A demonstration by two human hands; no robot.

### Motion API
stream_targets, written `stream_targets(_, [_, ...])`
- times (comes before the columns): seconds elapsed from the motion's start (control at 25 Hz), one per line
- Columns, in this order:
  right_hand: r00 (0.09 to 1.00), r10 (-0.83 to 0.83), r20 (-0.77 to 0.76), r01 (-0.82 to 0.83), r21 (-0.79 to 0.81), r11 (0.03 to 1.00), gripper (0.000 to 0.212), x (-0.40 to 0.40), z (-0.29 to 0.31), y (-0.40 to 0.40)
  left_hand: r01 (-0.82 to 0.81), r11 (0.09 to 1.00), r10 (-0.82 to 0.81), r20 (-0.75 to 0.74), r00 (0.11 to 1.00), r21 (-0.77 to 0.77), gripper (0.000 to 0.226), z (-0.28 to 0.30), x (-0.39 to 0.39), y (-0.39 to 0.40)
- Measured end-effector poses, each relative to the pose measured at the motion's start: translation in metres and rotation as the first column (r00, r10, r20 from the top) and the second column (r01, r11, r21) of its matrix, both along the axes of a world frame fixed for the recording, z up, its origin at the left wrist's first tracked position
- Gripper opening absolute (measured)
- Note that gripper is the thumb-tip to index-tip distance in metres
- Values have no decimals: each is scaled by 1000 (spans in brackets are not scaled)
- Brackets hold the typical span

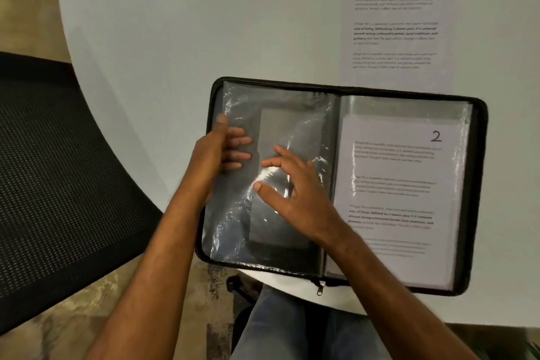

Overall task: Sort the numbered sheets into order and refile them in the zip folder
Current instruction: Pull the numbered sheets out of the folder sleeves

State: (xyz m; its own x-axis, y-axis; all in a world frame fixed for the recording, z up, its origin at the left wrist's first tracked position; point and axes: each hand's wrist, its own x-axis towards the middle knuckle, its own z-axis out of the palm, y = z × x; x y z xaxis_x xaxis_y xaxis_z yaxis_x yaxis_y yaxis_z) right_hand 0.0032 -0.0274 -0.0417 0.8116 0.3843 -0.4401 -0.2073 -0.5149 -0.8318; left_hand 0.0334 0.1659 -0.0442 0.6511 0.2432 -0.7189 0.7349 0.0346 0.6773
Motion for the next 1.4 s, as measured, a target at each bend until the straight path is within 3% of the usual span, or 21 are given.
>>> stream_targets(0.08, [999,31,44,-30,-30,999,47,-3,-4,-1,17,978,-29,55,998,207,24,-8,-6,1])
stream_targets(0.24, [980,149,129,-142,-68,988,51,-5,-11,-11,88,803,-161,71,984,589,19,-19,-13,-2])
stream_targets(0.44, [979,2,202,7,-42,999,44,11,-11,-57,105,673,-236,78,969,732,9,-21,-18,-21])
stream_targets(0.56, [948,-77,308,127,-145,981,45,23,-14,-97,121,505,-295,39,955,855,50,-21,-19,-40])
stream_targets(0.64, [929,-132,347,209,-196,958,48,29,-18,-125,173,449,-390,18,921,877,57,-20,-17,-59])
stream_targets(0.84, [874,-239,423,376,-276,885,55,41,-33,-186,344,435,-672,46,739,832,47,-33,-10,-117])
stream_targets(1.04, [866,-127,484,369,-447,815,74,62,-46,-226,387,436,-759,102,643,812,47,-36,18,-158])
stream_targets(1.16, [903,-69,424,332,-587,739,84,70,-54,-239,397,407,-798,109,593,823,47,-35,38,-170])
stream_targets(1.4, [896,-47,442,335,-603,724,70,61,-59,-238,420,382,-834,111,541,823,55,-38,66,-187])
